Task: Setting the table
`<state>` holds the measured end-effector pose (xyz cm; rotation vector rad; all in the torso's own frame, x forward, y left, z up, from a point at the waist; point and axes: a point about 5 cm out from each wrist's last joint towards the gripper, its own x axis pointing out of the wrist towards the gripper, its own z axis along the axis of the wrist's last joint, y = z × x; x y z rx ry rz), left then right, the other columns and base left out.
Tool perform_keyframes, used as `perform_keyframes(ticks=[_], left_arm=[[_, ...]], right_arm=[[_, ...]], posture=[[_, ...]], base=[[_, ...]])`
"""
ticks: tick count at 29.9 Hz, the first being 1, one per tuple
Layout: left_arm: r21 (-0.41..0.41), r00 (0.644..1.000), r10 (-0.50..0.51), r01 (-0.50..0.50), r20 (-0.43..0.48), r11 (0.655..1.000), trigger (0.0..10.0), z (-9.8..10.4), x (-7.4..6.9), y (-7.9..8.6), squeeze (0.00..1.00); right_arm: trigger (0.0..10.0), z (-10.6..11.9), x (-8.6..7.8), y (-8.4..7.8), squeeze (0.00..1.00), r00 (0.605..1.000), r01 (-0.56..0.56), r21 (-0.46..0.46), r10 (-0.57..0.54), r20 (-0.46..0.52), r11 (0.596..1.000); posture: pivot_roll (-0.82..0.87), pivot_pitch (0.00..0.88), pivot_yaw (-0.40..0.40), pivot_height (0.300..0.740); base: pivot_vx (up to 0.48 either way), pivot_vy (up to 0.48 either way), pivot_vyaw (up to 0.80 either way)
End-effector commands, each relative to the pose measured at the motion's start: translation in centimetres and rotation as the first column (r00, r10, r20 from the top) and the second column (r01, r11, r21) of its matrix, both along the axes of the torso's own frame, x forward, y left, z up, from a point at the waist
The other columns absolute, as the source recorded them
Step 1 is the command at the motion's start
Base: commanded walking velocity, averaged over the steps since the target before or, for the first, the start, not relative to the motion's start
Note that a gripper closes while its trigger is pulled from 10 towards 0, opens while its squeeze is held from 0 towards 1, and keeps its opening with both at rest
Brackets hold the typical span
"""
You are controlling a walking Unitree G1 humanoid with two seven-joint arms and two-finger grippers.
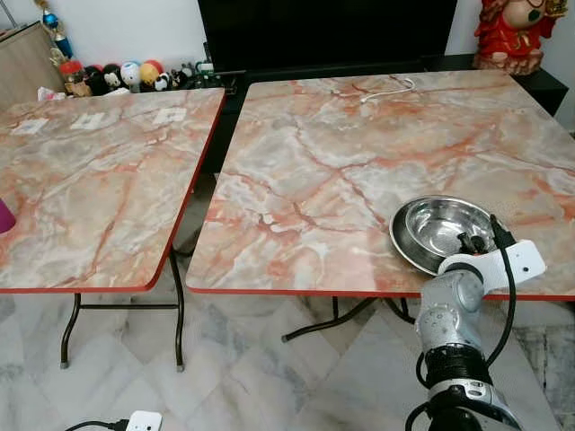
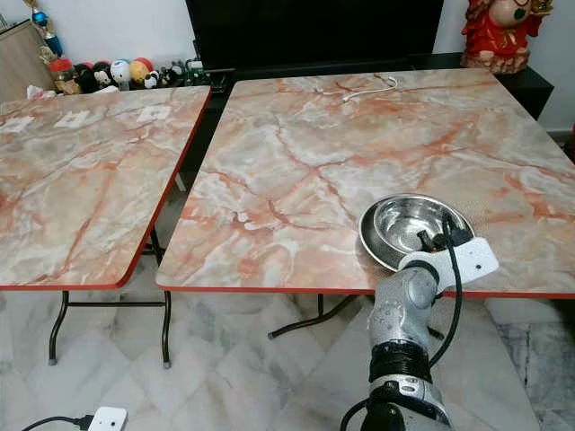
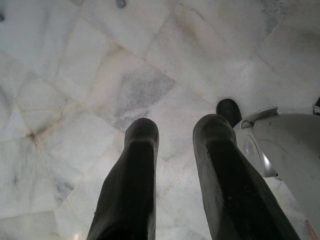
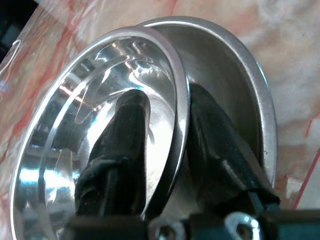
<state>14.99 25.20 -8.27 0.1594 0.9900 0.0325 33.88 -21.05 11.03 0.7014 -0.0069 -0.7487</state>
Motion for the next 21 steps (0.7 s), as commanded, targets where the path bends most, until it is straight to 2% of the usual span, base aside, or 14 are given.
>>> perform_keyframes(ticks=[1,4,5,7,16,20,21], left_arm=[[0.017,1.000,0.004,-0.004,-0.005,1.000,10.0,0.1,-0.3,0.6,0.00],[0.017,1.000,0.005,-0.004,-0.005,1.000,10.0,0.1,-0.3,0.6,0.00],[0.017,1.000,0.005,-0.005,-0.005,1.000,10.0,0.1,-0.3,0.6,0.00],[0.016,1.000,0.005,-0.005,-0.005,1.000,10.0,0.1,-0.3,0.6,0.00],[0.014,1.000,0.006,-0.006,-0.004,1.000,10.0,0.1,-0.3,0.5,0.00],[0.014,1.000,0.007,-0.007,-0.003,1.000,10.0,0.1,-0.3,0.5,0.00],[0.015,1.000,0.009,-0.009,-0.001,1.000,10.0,0.1,-0.3,0.6,0.00]], right_arm=[[10.0,0.7,0.0,0.3,0.17,1.000,0.002,-0.031,-0.001,0.024,1.000],[10.0,0.8,-0.2,0.3,0.12,1.000,0.007,-0.046,-0.006,0.029,0.999],[10.0,0.8,-0.3,0.3,0.04,1.000,0.012,-0.053,-0.010,0.029,0.999],[10.0,0.8,-0.4,0.2,0.00,0.999,0.021,-0.060,-0.019,0.025,0.998],[10.0,0.4,-1.2,-0.3,0.00,0.998,0.062,-0.076,-0.062,-0.004,0.995],[10.0,0.9,-1.6,-0.6,0.00,0.997,0.082,-0.143,-0.082,0.006,0.986],[10.0,1.6,-1.7,-0.7,0.00,0.997,0.075,-0.219,-0.071,0.030,0.973]], posture=[[-0.08,0.036,0.077,0.740],[-0.08,0.035,0.076,0.740],[-0.08,0.035,0.076,0.740],[-0.08,0.036,0.074,0.740],[-0.08,0.035,0.072,0.740],[-0.08,0.035,0.071,0.740],[-0.08,0.034,0.070,0.740]], base=[[0.000,0.000,0.00],[0.000,0.000,0.00],[0.000,0.000,0.00],[0.000,0.000,0.00],[0.000,0.000,0.00],[0.000,0.000,0.00],[0.000,0.000,0.00]])
